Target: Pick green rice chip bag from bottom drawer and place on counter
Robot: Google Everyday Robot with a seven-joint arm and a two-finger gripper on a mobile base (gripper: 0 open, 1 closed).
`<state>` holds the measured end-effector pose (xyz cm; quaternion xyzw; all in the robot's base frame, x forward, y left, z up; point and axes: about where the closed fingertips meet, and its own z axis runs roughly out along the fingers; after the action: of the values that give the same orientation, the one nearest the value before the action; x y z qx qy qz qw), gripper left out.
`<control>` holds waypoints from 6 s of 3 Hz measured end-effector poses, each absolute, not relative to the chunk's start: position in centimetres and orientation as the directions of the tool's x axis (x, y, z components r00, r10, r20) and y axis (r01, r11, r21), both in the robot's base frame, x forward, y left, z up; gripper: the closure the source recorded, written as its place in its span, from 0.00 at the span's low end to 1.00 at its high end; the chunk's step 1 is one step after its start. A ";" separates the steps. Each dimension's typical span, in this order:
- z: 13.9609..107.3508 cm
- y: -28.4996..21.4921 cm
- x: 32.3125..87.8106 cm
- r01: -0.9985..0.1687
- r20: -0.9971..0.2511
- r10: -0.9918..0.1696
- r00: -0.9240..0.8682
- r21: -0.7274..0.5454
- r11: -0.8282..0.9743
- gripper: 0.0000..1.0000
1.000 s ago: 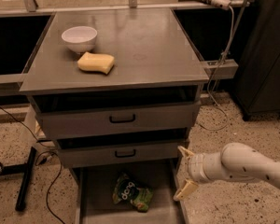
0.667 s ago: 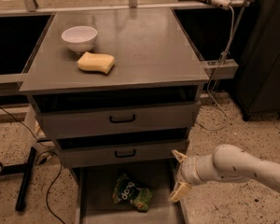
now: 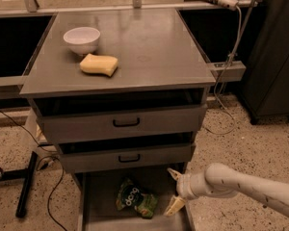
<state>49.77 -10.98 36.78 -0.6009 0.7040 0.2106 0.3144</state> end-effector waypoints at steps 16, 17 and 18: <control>15.2 -1.2 51.9 -0.987 -0.805 -0.583 -0.109 0.018 0.161 1.00; 18.6 -2.7 51.7 -0.987 -0.825 -0.559 -0.084 -0.008 0.159 1.00; 23.5 -5.0 51.2 -0.983 -0.839 -0.543 -0.029 -0.073 0.167 1.00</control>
Offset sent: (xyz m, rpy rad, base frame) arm 0.0170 0.0205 -0.1356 0.1715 -0.0222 0.0033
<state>51.18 -5.04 23.50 -0.5794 0.6586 0.2846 0.3866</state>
